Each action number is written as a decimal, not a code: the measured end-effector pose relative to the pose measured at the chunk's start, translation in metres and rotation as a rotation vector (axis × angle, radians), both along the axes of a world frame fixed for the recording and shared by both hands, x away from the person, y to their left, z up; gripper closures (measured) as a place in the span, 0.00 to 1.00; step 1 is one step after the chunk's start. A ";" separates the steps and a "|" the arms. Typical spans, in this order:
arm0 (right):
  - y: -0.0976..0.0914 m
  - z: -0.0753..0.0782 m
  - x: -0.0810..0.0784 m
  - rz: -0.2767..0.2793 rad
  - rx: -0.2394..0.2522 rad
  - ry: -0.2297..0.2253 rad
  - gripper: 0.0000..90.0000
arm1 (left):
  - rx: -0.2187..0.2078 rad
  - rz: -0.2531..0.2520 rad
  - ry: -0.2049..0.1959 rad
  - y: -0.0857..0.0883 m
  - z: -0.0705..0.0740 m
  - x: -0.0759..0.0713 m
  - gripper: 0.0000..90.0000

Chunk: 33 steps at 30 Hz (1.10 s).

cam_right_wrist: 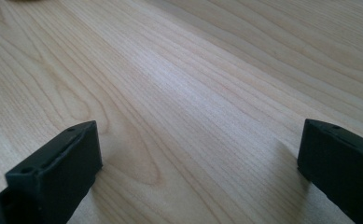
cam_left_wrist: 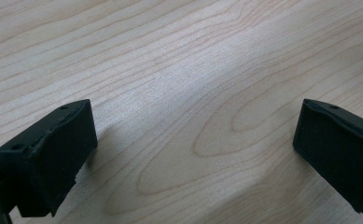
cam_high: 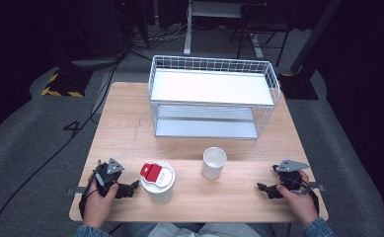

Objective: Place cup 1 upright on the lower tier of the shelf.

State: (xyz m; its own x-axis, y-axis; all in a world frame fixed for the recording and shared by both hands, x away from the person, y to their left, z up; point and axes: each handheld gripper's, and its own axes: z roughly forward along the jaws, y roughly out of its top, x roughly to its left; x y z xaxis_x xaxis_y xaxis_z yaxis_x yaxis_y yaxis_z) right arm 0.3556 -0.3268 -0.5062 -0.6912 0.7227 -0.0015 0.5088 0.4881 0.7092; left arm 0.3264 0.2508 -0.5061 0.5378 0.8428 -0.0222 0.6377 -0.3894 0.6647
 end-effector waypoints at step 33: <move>-0.001 0.011 0.000 -0.021 0.043 -0.011 0.00 | -0.001 -0.011 0.001 0.001 0.000 0.001 0.00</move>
